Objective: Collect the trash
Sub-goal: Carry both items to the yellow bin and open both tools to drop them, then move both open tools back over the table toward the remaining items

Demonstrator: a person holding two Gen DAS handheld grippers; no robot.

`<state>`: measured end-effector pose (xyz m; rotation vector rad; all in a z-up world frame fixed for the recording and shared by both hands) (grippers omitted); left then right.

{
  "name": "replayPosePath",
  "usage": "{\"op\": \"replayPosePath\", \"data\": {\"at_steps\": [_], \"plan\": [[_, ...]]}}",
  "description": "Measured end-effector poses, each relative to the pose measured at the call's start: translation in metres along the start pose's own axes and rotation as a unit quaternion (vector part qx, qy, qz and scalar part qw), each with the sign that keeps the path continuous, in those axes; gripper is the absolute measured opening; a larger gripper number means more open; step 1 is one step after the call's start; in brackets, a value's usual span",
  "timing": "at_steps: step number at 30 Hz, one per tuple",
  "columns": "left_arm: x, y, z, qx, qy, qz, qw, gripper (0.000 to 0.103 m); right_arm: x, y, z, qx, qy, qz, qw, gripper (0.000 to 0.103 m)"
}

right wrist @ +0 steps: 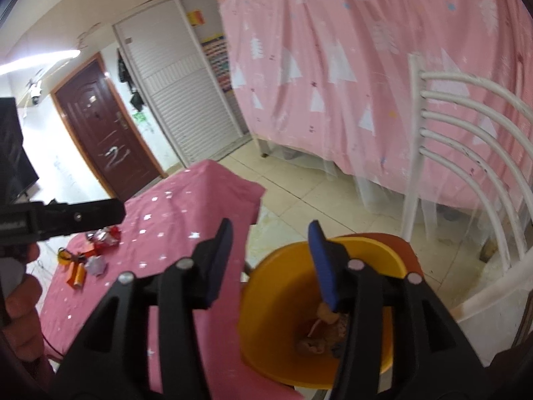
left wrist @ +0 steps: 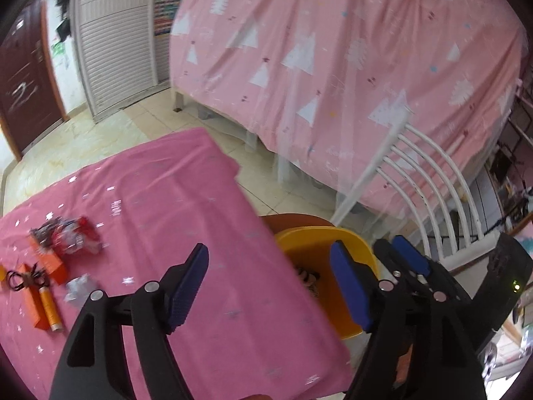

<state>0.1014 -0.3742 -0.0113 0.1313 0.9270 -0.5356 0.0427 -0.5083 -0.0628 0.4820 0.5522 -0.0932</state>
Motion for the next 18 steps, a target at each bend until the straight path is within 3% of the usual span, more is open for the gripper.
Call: {"op": "replayPosePath", "data": {"at_steps": [8,18], "plan": [[-0.051,0.086,-0.006,-0.042,-0.045,0.024,0.9978,0.070,-0.004,0.061,-0.006,-0.037,-0.013,0.035,0.999,0.053],[-0.099,0.188,-0.023,-0.097,-0.072,0.059,0.9909,0.071,0.025,0.166,-0.016,-0.078,0.015,0.090,0.993,0.058]]}}
Point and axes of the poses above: each gripper's, at about its wrist camera, not at the fingertips, and x roughly the way its jaws point, y to its left, z to its top, the point moved 10 cm from there along x, roughly the way its jaws point, and after that the axes turned 4 degrees about x, right-handed, at the moved point
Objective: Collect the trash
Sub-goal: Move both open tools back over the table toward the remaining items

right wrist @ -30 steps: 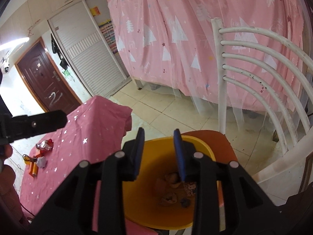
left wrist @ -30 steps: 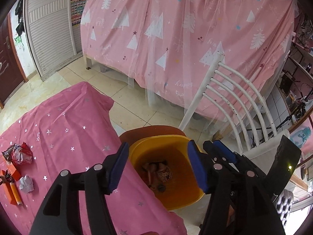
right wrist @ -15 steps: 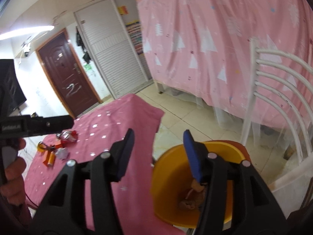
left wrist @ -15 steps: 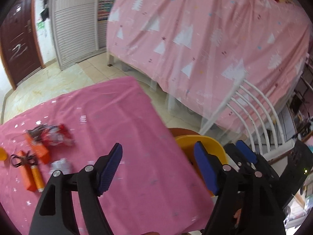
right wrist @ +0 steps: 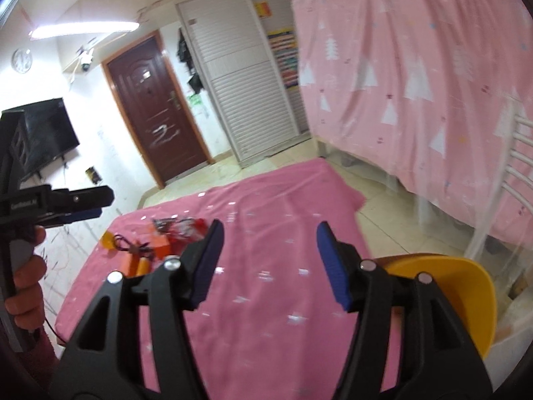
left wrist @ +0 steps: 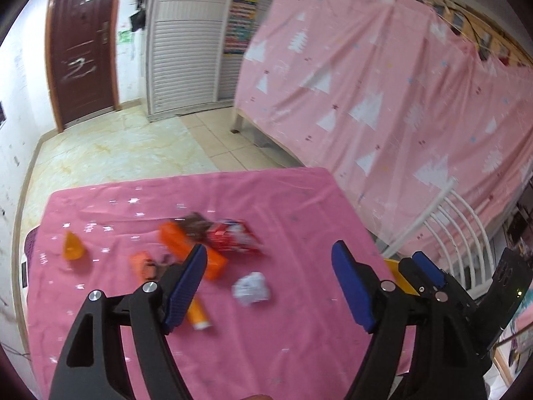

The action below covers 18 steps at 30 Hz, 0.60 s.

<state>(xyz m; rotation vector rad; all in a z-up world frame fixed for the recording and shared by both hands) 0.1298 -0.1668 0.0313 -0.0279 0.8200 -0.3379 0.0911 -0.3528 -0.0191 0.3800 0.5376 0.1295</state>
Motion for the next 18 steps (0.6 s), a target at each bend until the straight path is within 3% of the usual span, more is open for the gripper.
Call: {"op": "replayPosePath", "data": {"at_steps": [6,18], "plan": [[-0.007,0.063,-0.001,-0.028,-0.001,0.024,0.9993,0.071,0.024,0.045,-0.008,-0.025,0.025,0.021,0.999,0.060],[0.010,0.173,-0.017,-0.081,0.023,0.069,0.9940,0.072,0.073,0.095,-0.050,-0.060,0.103,0.043,0.992,0.066]]}}
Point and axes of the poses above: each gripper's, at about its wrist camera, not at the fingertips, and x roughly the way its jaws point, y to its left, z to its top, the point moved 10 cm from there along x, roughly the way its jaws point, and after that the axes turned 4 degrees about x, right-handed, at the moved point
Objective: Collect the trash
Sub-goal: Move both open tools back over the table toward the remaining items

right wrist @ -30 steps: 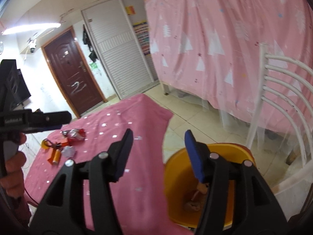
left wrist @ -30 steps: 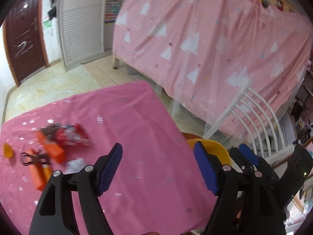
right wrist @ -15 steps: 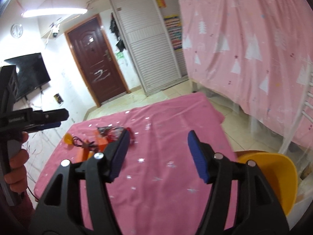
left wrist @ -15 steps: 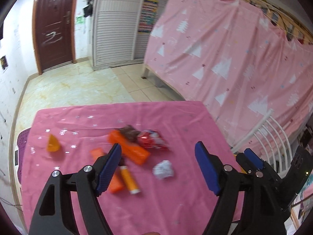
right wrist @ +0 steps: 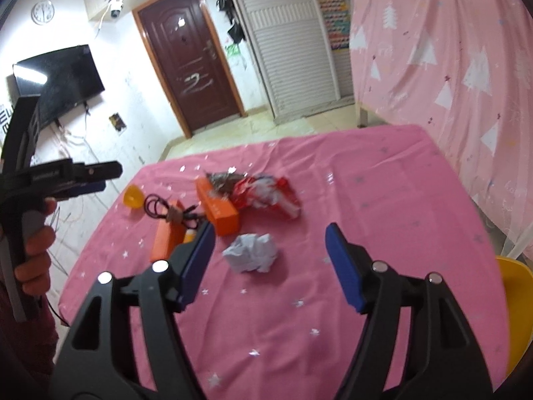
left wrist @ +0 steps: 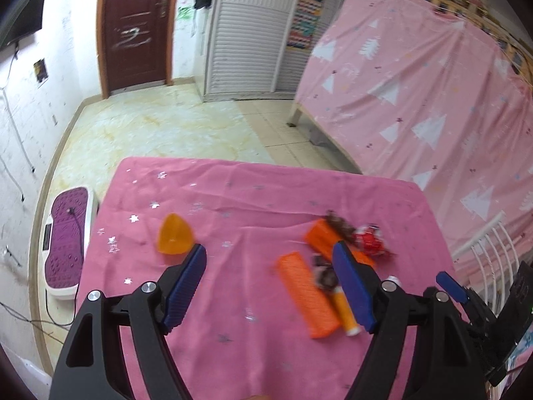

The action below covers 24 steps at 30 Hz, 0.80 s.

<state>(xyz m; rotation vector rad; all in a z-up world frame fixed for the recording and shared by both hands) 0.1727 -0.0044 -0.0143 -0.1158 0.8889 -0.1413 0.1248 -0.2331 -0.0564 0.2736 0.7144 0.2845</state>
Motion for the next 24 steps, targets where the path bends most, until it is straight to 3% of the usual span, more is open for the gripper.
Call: {"op": "replayPosePath", "data": {"at_steps": [9,24], "plan": [[0.020,0.048,0.005,-0.019,0.016,0.026,0.9994,0.072,0.031,0.023,-0.010,-0.025,0.042,0.001,0.999,0.073],[0.064,0.077,0.006,-0.004,0.047,0.063,0.9969,0.072,0.048,0.022,-0.017,-0.033,0.075,-0.014,0.997,0.074]]}}
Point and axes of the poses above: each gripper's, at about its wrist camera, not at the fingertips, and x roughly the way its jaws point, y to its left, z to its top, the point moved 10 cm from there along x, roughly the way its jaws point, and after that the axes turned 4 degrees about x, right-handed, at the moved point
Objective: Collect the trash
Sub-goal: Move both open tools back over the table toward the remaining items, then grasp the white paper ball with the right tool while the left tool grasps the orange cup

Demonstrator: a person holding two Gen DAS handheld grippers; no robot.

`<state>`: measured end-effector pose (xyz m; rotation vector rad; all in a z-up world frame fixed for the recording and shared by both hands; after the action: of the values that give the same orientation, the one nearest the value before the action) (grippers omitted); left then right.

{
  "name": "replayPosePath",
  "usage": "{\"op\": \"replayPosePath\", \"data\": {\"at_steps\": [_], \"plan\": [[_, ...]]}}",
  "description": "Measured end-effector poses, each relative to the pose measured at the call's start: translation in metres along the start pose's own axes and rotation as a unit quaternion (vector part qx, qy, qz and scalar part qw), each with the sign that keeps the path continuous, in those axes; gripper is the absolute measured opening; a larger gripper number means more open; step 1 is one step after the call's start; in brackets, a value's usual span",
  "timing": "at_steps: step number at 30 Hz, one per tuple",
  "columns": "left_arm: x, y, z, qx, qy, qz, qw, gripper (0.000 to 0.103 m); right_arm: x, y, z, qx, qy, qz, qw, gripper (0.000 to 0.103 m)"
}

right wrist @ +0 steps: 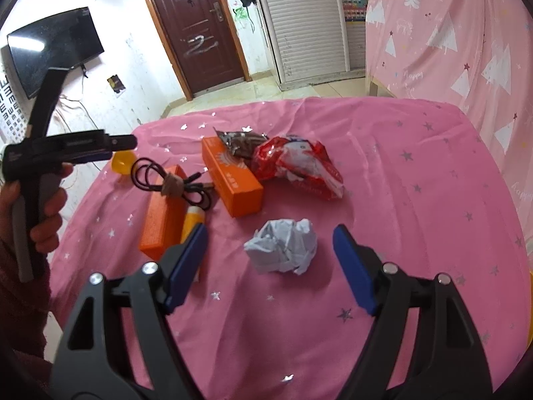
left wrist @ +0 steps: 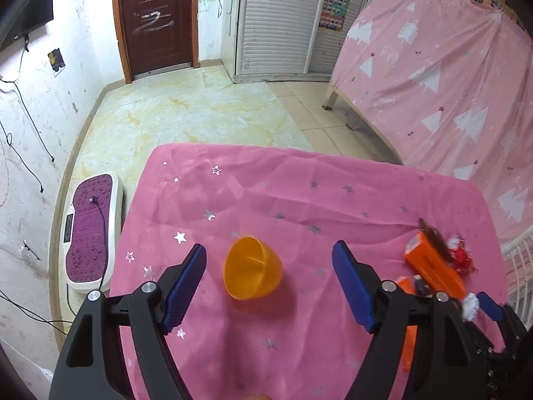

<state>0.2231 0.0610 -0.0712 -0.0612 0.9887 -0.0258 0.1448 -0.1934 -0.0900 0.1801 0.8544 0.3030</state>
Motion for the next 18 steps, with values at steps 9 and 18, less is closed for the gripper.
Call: {"op": "replayPosePath", "data": {"at_steps": [9,18], "plan": [[0.015,0.010,-0.003,-0.002,0.024,0.013,0.9996,0.066,0.009,-0.002,-0.003,0.000,0.019,-0.016,1.000,0.065],[0.023,0.008,-0.010,-0.006,0.033,0.003,0.9994,0.049,0.011,-0.002,-0.005,-0.016,0.023,-0.042,0.999,0.060]]}}
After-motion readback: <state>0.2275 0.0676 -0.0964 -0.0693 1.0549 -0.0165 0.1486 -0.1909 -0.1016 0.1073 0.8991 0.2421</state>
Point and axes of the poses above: each gripper's, at about its wrist camera, not at the fingertips, and x roughly the way its jaws point, y to its left, z to its top, the point moved 10 cm from there along x, roughly the way its jaws point, and after that the axes turned 4 degrees about x, right-handed, at the moved point
